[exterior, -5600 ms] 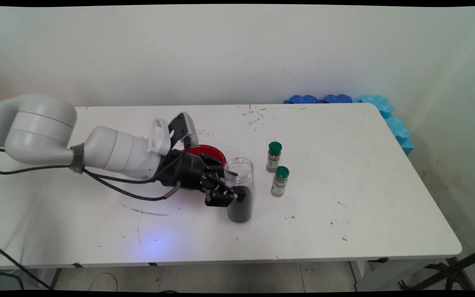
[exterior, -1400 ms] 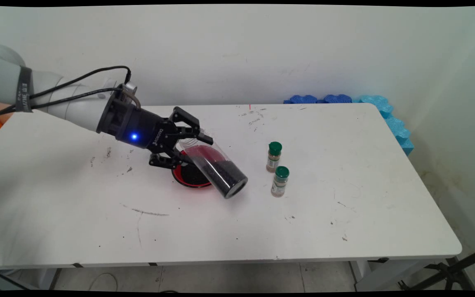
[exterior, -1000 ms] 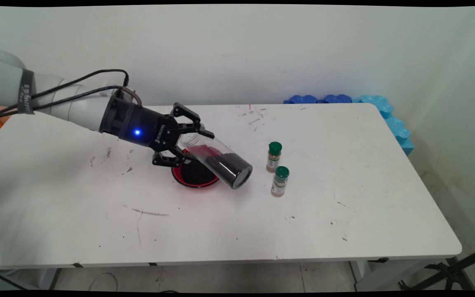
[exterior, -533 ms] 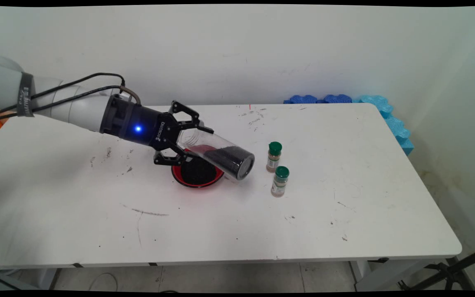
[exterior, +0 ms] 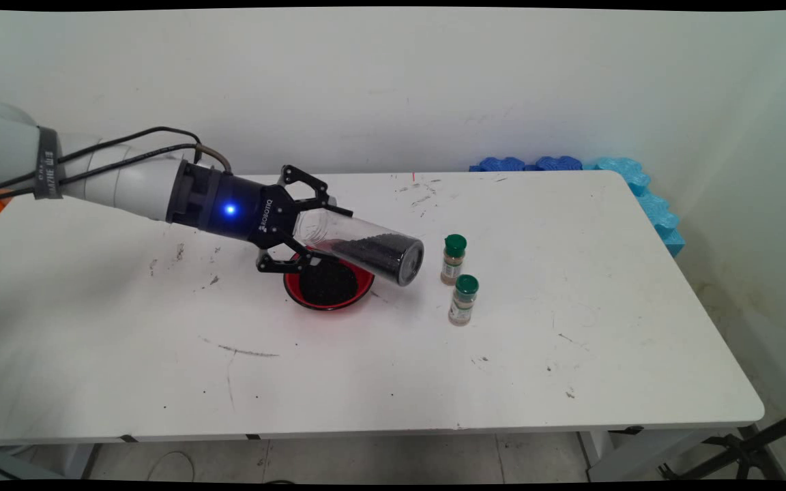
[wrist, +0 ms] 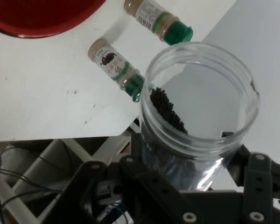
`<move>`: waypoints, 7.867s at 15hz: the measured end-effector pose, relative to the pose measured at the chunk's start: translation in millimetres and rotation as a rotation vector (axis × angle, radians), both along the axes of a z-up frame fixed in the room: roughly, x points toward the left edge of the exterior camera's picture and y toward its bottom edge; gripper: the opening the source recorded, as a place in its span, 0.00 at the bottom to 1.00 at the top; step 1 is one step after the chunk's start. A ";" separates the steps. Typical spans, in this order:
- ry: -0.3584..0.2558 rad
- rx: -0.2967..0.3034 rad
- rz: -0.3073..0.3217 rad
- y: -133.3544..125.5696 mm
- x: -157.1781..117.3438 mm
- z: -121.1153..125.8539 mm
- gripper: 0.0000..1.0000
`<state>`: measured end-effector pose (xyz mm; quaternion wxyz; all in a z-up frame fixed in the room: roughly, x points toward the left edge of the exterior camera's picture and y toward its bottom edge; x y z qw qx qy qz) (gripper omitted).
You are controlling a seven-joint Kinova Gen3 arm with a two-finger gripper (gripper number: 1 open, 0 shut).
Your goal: Pour the black seasoning powder in the red bowl
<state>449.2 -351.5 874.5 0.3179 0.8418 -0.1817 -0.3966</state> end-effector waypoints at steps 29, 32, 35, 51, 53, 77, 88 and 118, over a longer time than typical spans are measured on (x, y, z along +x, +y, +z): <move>0.208 0.117 0.196 -7.1 -4.3 -8.3 0.00; 0.231 0.127 0.205 -7.3 -4.6 -9.6 0.00; 0.251 0.137 0.212 -6.9 -5.1 -11.0 0.00; 0.318 0.176 0.251 -6.4 -8.0 -13.0 0.00; 0.321 0.177 0.252 -6.2 -8.2 -12.8 0.00; -0.136 -0.351 -0.170 -30.3 -2.4 12.3 0.00; -0.370 -0.723 -0.458 -35.6 -6.2 56.8 0.00; -0.845 -1.635 -1.188 3.3 -69.5 91.0 0.00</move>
